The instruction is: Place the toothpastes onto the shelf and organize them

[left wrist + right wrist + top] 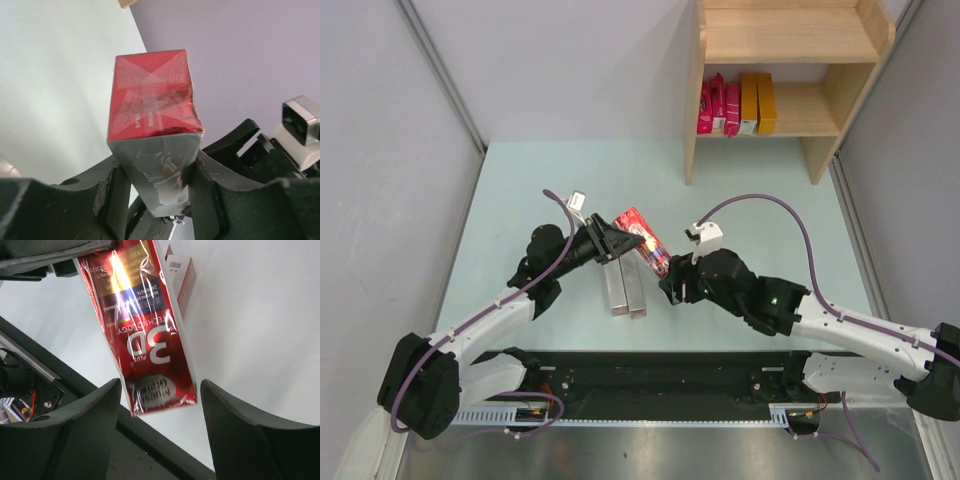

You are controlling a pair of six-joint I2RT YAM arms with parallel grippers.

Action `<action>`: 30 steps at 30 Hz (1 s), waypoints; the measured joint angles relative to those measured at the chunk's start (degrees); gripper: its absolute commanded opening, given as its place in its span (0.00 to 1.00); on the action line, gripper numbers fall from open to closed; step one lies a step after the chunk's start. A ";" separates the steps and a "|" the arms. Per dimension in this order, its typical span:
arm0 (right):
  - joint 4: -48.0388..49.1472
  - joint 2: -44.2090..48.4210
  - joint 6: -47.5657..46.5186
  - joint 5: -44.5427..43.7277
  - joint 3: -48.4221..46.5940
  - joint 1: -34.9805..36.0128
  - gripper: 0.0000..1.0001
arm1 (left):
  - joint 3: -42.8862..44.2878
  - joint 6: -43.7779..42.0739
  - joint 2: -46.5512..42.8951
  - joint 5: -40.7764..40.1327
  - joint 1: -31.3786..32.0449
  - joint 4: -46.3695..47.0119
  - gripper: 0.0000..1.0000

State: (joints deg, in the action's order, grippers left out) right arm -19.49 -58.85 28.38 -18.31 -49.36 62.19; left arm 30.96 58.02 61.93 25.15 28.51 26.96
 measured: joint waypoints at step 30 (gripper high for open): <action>24.92 3.78 16.31 36.11 9.05 -25.99 1.00 | -7.91 28.57 14.93 20.35 -19.93 42.32 0.38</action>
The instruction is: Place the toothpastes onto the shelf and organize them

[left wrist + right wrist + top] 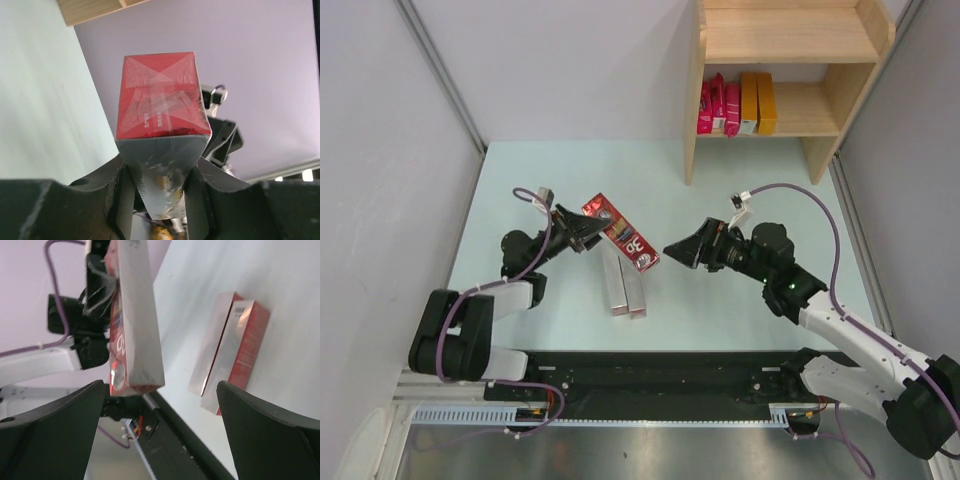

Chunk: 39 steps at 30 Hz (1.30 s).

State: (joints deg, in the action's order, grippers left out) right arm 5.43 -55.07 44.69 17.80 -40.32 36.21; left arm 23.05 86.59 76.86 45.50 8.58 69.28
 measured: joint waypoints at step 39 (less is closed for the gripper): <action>35.56 -16.41 22.71 6.64 8.24 5.92 0.43 | -0.24 11.41 7.82 1.64 -1.01 3.76 0.42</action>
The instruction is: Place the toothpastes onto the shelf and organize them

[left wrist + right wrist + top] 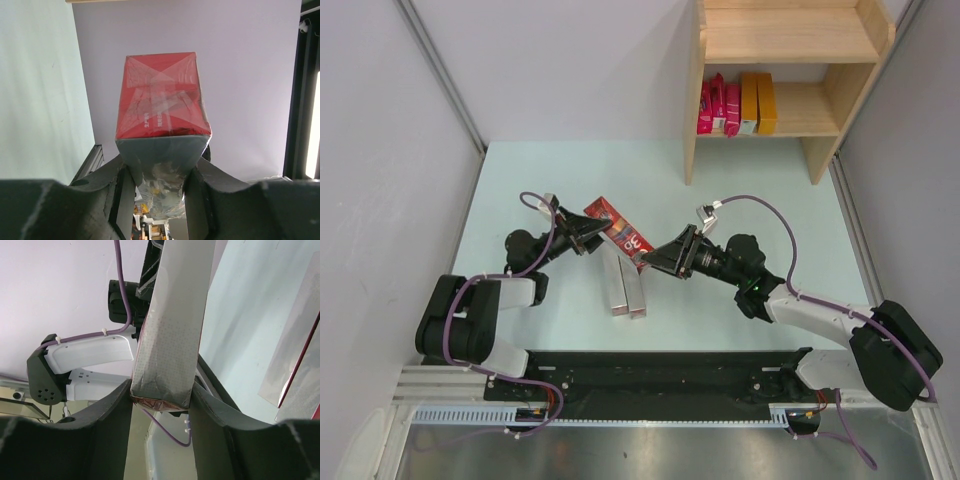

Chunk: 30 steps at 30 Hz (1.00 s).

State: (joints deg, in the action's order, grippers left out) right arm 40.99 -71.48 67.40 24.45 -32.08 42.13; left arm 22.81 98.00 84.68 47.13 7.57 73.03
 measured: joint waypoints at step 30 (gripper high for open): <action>-14.75 14.73 -4.96 -4.63 0.28 -4.42 0.32 | 17.09 -47.56 -30.16 -12.70 3.43 -55.87 1.00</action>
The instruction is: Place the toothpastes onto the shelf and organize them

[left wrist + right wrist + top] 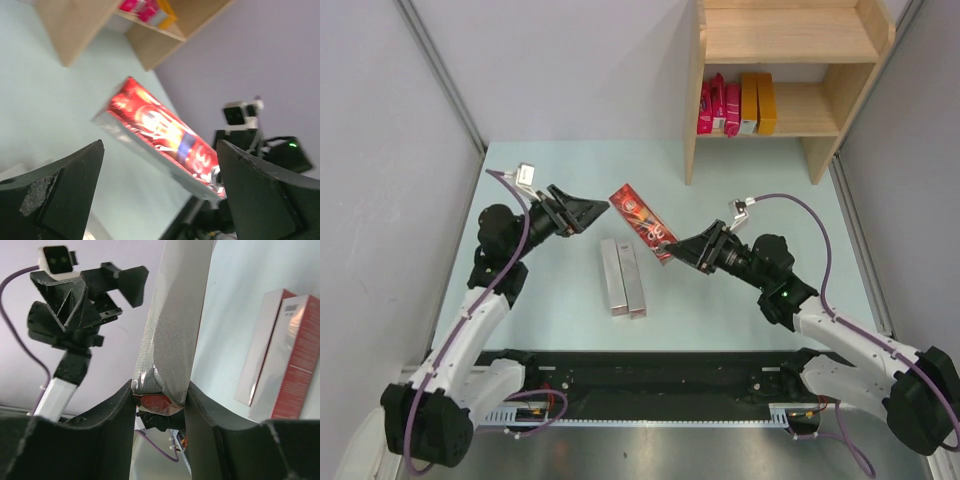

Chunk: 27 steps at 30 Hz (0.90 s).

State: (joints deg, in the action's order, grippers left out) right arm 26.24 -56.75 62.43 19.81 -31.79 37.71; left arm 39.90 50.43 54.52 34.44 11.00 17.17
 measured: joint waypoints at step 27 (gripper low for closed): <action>-16.39 7.78 -5.42 1.25 -2.82 -11.04 0.29 | 7.04 -22.25 2.56 -33.16 10.40 -36.74 1.00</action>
State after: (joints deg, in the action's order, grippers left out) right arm 9.85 -48.97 57.01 21.06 -34.61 26.68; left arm 46.94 28.18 57.08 1.28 21.41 -19.57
